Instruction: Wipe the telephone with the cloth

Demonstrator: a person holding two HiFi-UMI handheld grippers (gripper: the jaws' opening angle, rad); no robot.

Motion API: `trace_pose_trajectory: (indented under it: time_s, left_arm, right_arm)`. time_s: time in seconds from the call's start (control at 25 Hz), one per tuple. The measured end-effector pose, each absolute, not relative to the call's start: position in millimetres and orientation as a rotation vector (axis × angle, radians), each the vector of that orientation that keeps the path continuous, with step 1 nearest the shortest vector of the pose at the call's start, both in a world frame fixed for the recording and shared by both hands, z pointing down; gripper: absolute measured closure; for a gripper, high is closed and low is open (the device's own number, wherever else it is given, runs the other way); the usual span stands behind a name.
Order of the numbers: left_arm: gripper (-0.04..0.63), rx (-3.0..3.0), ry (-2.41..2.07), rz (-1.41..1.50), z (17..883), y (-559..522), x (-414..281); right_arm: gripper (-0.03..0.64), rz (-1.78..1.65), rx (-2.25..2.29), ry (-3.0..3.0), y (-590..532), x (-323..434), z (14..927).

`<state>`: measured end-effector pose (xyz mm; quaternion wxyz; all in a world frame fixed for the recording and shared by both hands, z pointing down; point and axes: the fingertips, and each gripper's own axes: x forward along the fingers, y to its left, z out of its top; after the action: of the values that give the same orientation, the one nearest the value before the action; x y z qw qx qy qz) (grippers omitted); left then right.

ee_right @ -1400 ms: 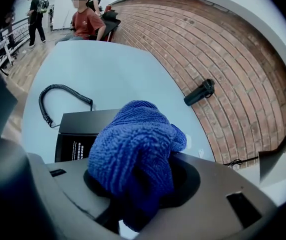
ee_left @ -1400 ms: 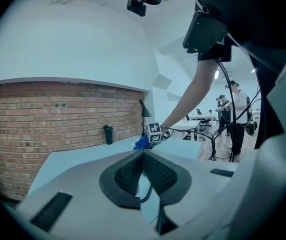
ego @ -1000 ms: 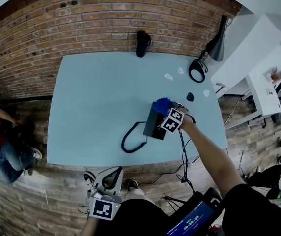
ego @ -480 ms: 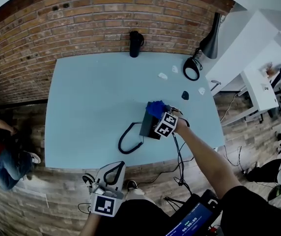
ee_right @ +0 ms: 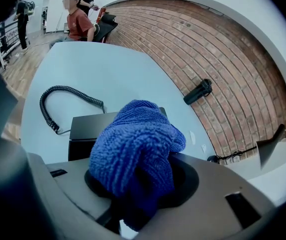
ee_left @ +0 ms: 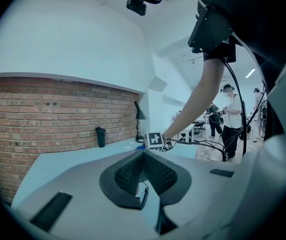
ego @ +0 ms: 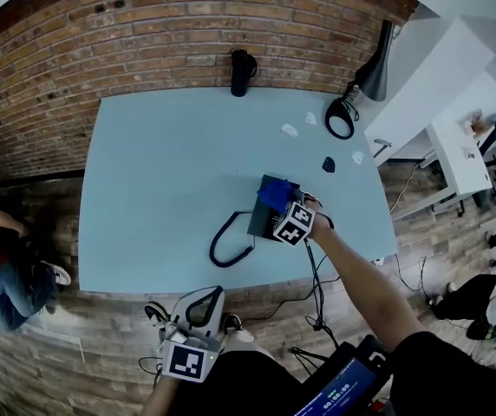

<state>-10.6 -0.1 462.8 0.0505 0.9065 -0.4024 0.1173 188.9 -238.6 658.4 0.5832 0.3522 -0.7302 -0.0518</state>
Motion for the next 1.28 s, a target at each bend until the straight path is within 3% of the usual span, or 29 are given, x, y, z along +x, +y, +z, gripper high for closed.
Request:
trace_pose_trajectory:
  time_s: [1.28]
  left_arm:
    - [0.583, 2.784, -1.192, 0.386, 469, 7, -7]
  right_arm:
    - [0.426, -0.056, 0.704, -1.8, -135, 136, 712]
